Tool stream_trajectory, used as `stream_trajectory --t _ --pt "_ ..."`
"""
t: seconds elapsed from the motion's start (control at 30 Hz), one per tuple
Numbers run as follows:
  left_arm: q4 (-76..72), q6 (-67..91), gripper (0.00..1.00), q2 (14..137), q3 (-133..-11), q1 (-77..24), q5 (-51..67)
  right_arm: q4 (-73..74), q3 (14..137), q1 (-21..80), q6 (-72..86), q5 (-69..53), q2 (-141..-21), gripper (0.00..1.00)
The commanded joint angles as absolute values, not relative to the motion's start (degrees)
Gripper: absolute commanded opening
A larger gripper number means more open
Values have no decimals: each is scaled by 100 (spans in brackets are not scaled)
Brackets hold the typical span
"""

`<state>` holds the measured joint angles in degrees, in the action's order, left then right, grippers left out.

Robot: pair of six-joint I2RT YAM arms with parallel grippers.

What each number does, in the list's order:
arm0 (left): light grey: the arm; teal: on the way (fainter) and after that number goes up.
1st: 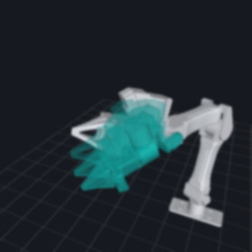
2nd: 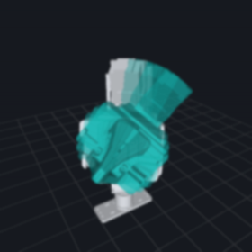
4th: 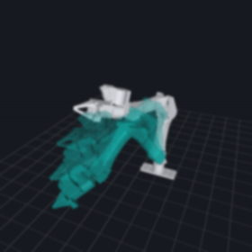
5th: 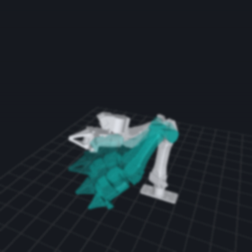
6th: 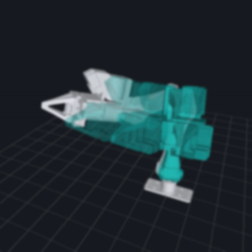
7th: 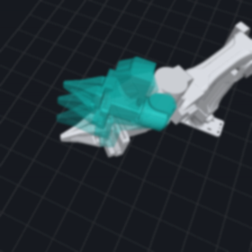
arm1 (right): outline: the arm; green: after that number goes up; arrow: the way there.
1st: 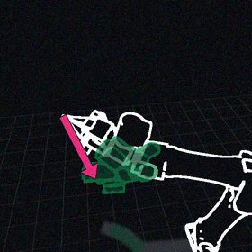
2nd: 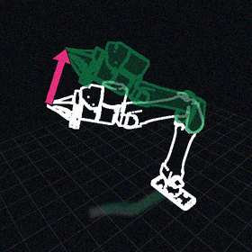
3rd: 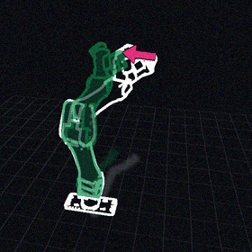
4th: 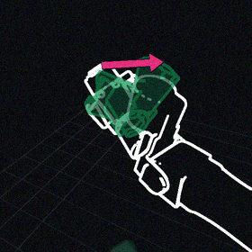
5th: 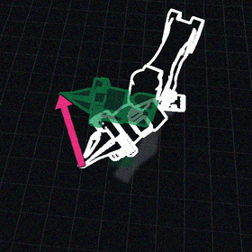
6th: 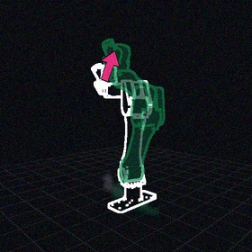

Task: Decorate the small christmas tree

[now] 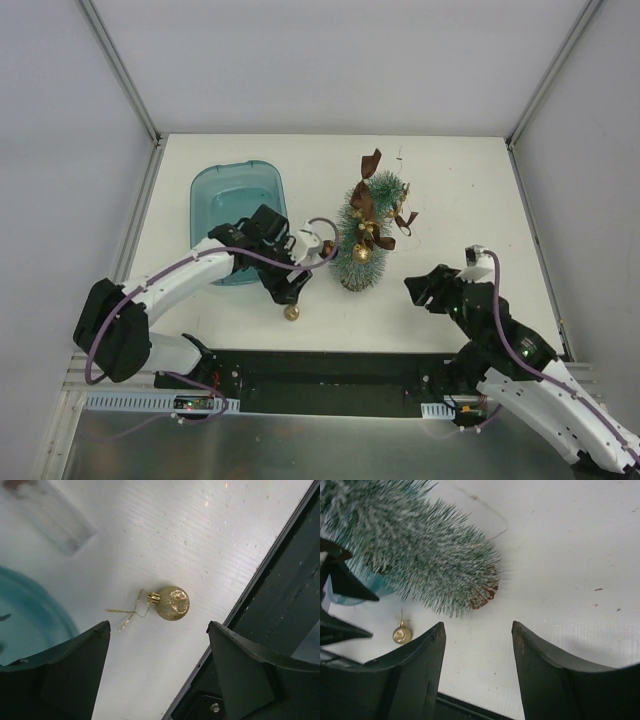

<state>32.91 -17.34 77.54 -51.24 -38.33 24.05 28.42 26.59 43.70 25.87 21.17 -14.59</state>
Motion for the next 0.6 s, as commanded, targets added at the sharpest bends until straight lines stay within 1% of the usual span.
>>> stream_trajectory --t 0.0,0.03,0.07,0.17,0.23,0.3,0.4,0.57 --pt "3910 -1872 90 7234 -5773 -3210 2759 2304 2743 4955 2286 1513 -1556 59" --pt "3989 -1898 97 7155 -5896 -3008 2821 2129 2699 5201 2198 1390 -1617 59" --pt "4051 -1907 99 7102 -6002 -2806 2917 1979 2672 5499 2145 1345 -1730 60" --pt "4139 -1916 99 6874 -6310 -2173 3163 1522 2794 6579 1864 1476 -2414 63" --pt "4140 -1907 99 6751 -6442 -1821 3234 1354 3048 7431 1653 1826 -3378 65" --pt "4140 -1872 99 6671 -6556 -1504 3269 1231 3382 7969 1407 1969 -4223 68" --pt "4140 -1785 99 6618 -6636 -1205 3296 889 3761 8165 1161 1575 -5349 68" --pt "4140 -1661 99 6548 -6662 -844 3199 72 4279 8156 686 1213 -6686 69"
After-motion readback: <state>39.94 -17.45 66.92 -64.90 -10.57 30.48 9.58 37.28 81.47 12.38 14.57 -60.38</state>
